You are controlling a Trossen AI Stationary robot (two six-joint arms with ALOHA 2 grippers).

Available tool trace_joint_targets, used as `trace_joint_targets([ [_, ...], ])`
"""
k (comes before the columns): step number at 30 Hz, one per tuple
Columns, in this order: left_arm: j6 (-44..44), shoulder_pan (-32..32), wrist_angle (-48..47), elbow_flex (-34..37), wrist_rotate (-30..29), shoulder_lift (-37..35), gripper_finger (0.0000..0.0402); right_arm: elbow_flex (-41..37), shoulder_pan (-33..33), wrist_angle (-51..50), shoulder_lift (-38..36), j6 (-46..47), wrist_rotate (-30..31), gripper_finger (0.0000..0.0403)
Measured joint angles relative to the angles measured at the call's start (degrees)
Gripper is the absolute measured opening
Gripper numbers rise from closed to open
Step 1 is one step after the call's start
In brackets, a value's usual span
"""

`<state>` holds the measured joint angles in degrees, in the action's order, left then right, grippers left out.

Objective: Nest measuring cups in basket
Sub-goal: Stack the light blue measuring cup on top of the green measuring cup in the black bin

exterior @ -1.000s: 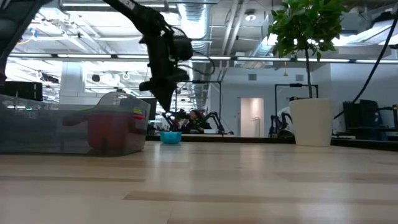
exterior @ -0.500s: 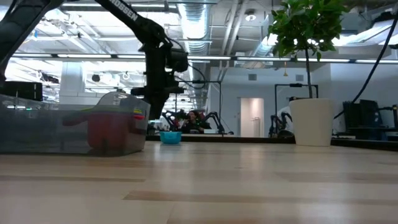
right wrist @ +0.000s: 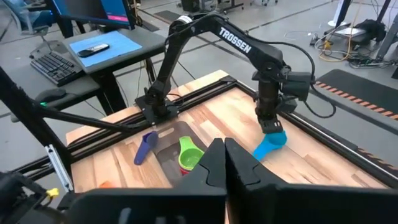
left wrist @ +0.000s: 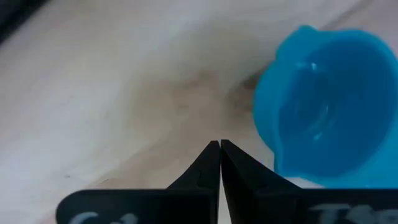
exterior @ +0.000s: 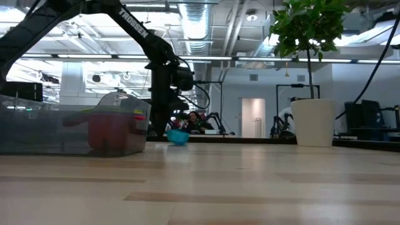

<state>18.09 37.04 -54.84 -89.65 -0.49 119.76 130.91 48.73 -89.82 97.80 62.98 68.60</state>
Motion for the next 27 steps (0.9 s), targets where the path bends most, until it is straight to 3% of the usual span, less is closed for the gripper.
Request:
trace_joint_targets([
  [9, -1.10, -4.15, 7.00, -0.02, -0.34, 0.26, 0.0000, 0.00, 0.00, -0.13, 0.00, -0.02, -0.04, 0.0009],
  [15, -1.06, -4.88, 7.21, -0.20, -9.90, -0.16, 0.0000, 0.00, 0.00, 0.07, 0.00, 0.72, -1.44, 0.0013],
  [18, -2.24, -4.82, 7.87, -2.79, -11.58, -0.17, 0.0000, 0.00, 0.00, 0.22, 0.00, 0.90, -1.46, 0.0018],
  [27, -7.70, -3.78, 8.28, -11.26, -6.43, 0.29, 0.0000, 0.00, 0.00, 0.35, 0.00, 1.07, -1.53, 0.0011],
])
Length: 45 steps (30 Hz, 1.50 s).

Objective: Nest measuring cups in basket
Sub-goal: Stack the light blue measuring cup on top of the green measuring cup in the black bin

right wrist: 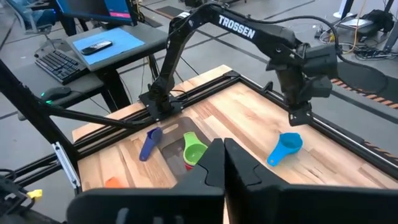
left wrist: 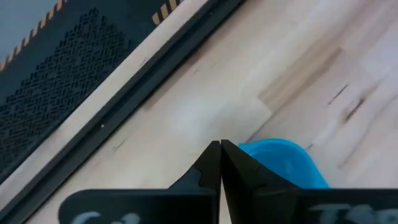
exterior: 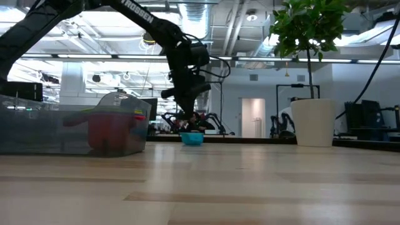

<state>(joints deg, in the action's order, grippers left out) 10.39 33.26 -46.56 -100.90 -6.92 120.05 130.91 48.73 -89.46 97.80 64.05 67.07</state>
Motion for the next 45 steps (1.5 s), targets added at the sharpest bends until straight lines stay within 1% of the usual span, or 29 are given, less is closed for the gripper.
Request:
trace_joint_targets([
  [4, -0.08, 0.86, 0.26, 0.09, 0.93, 1.62, 0.0000, 0.00, 0.00, 0.34, 0.04, 0.00, -0.37, 0.0017],
  [6, -0.38, 0.99, 2.11, -0.07, 1.72, 2.69, 0.0000, 0.00, 0.00, 0.40, 0.04, 0.01, -0.43, 0.0012],
  [9, -0.06, 1.06, 0.90, -0.02, 2.86, 4.66, 0.0000, 0.00, -0.01, 0.63, 0.04, 0.02, -0.96, 0.0005],
  [16, 0.66, 0.14, 0.79, 0.02, 8.18, 6.79, 0.0000, 0.00, -0.06, 1.24, 0.04, -0.02, -1.27, 0.0018],
  [19, 0.67, -0.76, -0.56, 0.00, 9.64, 6.79, 0.0000, 0.00, -0.08, 1.22, 0.04, -0.05, -1.27, 0.0013],
  [24, -0.99, -3.33, -5.98, 0.02, 12.63, 6.62, 0.0000, 0.00, -0.08, 1.30, 0.04, -1.40, -1.29, 0.0005],
  [30, -3.26, -8.34, -10.34, 0.02, 18.66, 6.62, 0.0000, 0.00, -0.08, 1.45, 0.04, -1.49, -2.48, 0.0021],
  [32, -3.30, -9.70, -11.58, 0.00, 18.42, 6.53, 0.0000, 0.00, -0.08, 1.75, 0.04, -1.49, -3.02, 0.0019],
  [34, -3.29, -10.61, -12.36, -1.11, 16.11, 6.47, 0.0000, 0.00, -0.08, 1.76, 0.04, -1.49, -3.39, 0.0012],
  [36, -3.29, -11.03, -12.04, -3.91, 10.21, 6.41, 0.0000, 0.00, -0.08, 1.75, 0.16, -1.51, -3.59, 0.0006],
  [38, -3.39, -11.18, -11.94, -7.18, 2.69, 6.20, 0.0000, 0.00, -0.11, 1.64, 0.37, -1.51, -3.66, 0.0005],
  [39, -4.19, -11.18, -11.30, -8.75, -0.07, 6.14, 0.0000, 0.00, -0.11, 1.65, 0.44, -1.51, -3.86, 0.0006],
  [40, -5.58, -11.14, -9.99, -10.01, -1.45, 6.08, 0.0000, 0.00, -0.11, 1.65, 0.45, -1.51, -4.10, 0.0010],
  [41, -7.10, -10.98, -8.61, -11.12, -0.73, 6.07, 0.0000, 0.00, -0.11, 1.65, 0.45, -1.51, -4.24, 0.0014],
  [44, -8.80, -10.35, -6.37, -12.91, 6.95, 6.03, 0.0000, 0.00, -0.11, 1.68, 0.45, -1.37, -4.31, 0.0023],
  [45, -8.77, -10.36, -5.83, -12.92, 8.15, 6.13, 0.0000, 0.00, -0.11, 1.69, 0.45, -1.21, -4.32, 0.0023],
])
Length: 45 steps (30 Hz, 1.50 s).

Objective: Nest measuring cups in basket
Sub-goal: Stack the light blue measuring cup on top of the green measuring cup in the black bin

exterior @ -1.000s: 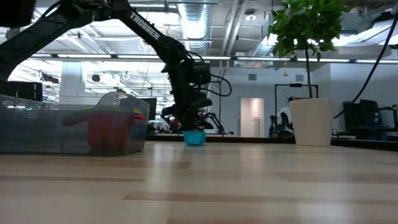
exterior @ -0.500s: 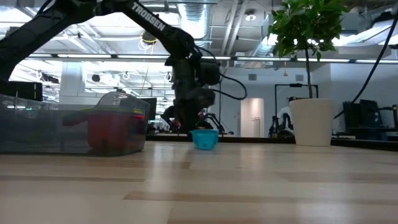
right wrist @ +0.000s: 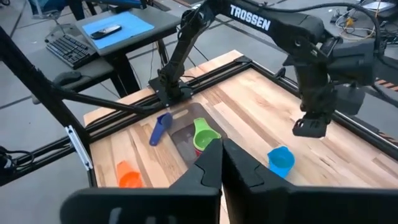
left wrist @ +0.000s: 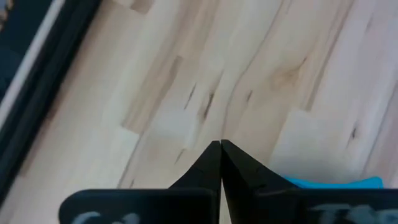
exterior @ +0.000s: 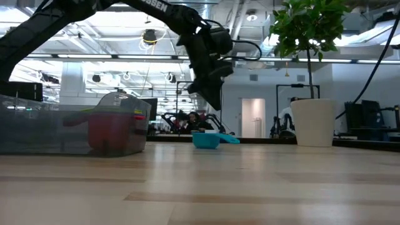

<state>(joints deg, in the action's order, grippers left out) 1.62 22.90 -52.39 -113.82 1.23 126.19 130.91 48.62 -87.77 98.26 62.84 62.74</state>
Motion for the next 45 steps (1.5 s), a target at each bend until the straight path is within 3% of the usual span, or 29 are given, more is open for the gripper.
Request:
trace_joint_targets([
  [8, 1.14, 0.23, -0.25, 3.81, 2.23, 0.48, 0.0000, 0.00, 0.00, 1.42, 0.00, 0.10, 0.02, 0.0005],
  [16, 2.76, -0.14, 2.35, 8.96, 3.61, 0.44, 0.0000, 0.00, 0.00, 2.89, 0.00, -0.15, 0.02, 0.0027],
  [23, 4.46, -2.16, 3.94, 11.75, 6.06, 0.44, 0.0000, 0.00, 0.00, 5.66, 0.00, -5.03, -1.21, 0.0006],
  [31, 4.63, -8.09, -4.34, 12.07, 8.47, 0.51, 0.0000, 0.00, 0.07, 6.81, 0.00, -6.33, -1.63, 0.0028],
  [37, 3.28, -13.40, -13.81, 12.07, 8.87, 0.51, 0.0000, 0.00, 0.05, 6.96, 0.00, -6.33, -2.93, 0.0014],
  [45, 2.86, -14.78, -11.76, 6.34, 0.17, 0.44, 0.0000, 0.00, 0.05, 6.87, 0.00, -6.37, -3.12, 0.0020],
])
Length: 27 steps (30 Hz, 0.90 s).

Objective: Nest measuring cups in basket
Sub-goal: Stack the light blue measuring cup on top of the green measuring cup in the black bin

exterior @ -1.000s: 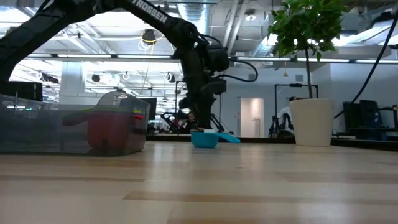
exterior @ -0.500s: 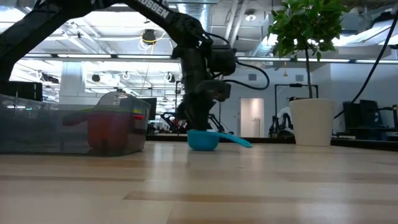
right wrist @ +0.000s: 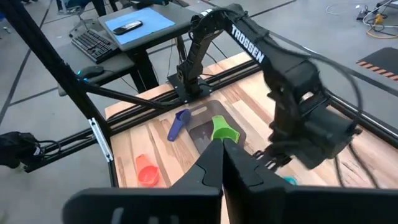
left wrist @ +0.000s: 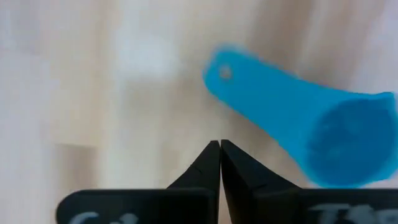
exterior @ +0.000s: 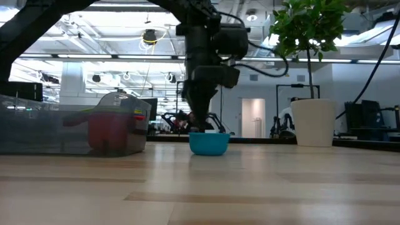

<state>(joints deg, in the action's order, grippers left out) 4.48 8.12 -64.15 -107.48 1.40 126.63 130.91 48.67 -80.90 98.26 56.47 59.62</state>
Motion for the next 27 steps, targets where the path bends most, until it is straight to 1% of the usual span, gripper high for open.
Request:
trace_joint_targets([
  [4, -0.82, 1.08, -7.24, -6.50, -10.10, -0.11, 0.0000, 0.00, 0.00, -0.02, 0.00, 0.00, -1.82, 0.0033],
  [6, -0.89, 1.97, -12.75, -9.48, -13.10, -0.11, 0.0000, 0.00, -0.05, -0.02, 0.00, 0.00, -2.65, 0.0033],
  [8, -0.95, 2.82, -14.62, -12.07, -14.54, -0.11, 0.0000, 0.00, -0.05, -0.02, 0.00, -0.02, -2.94, 0.0029],
  [10, -1.13, 3.46, -14.72, -13.77, -13.79, -0.11, 0.0000, 0.00, -0.05, -0.02, 0.00, -0.08, -2.96, 0.0022],
  [13, -2.78, 3.37, -14.71, -14.16, -11.07, -0.11, 0.0000, 0.00, -0.05, -0.02, 0.00, -0.15, -2.98, 0.0014],
  [15, -4.28, 2.83, -17.78, -14.27, -11.84, -0.28, 0.0000, 0.00, -0.05, -0.02, 0.00, -0.15, -3.07, 0.0013],
  [16, -4.34, 2.68, -21.09, -14.60, -12.58, -0.43, 0.0000, 0.00, -0.05, -0.04, 0.00, -0.13, -3.19, 0.0013],
  [17, -3.67, 2.50, -24.96, -15.14, -13.03, -0.65, 0.0000, 0.00, -0.05, -0.04, 0.00, -0.13, -3.34, 0.0015],
  [18, -2.45, 2.33, -26.87, -15.43, -13.18, -1.12, 0.0000, 0.00, -0.05, -0.04, 0.00, -0.13, -3.42, 0.0017],
  [19, -1.16, 2.06, -25.93, -15.21, -12.66, -2.00, 0.0000, 0.00, -0.05, -0.05, -0.01, -0.19, -3.48, 0.0020],
  [20, -0.49, 1.77, -24.71, -14.14, -10.85, -3.55, 0.0000, 0.00, -0.06, -0.04, 0.00, -0.67, -3.51, 0.0022],
  [22, 0.60, 0.98, -26.92, -13.11, -5.16, -6.70, 0.0000, 0.01, -0.47, -0.21, -0.02, -2.03, -3.52, 0.0025],
  [23, 0.96, 0.29, -25.98, -13.01, -3.33, -8.28, 0.0000, 0.02, -0.77, -0.39, 0.04, -2.40, -3.53, 0.0026],
  [24, 1.69, -0.41, -24.90, -11.97, -2.92, -10.23, 0.0000, 0.02, -1.18, -0.66, 0.20, -2.48, -3.53, 0.0026],
  [27, 3.18, -2.53, -25.97, -8.29, -3.06, -17.13, 0.0000, 0.02, -2.52, -2.42, 0.37, -2.51, -4.03, 0.0021],
])
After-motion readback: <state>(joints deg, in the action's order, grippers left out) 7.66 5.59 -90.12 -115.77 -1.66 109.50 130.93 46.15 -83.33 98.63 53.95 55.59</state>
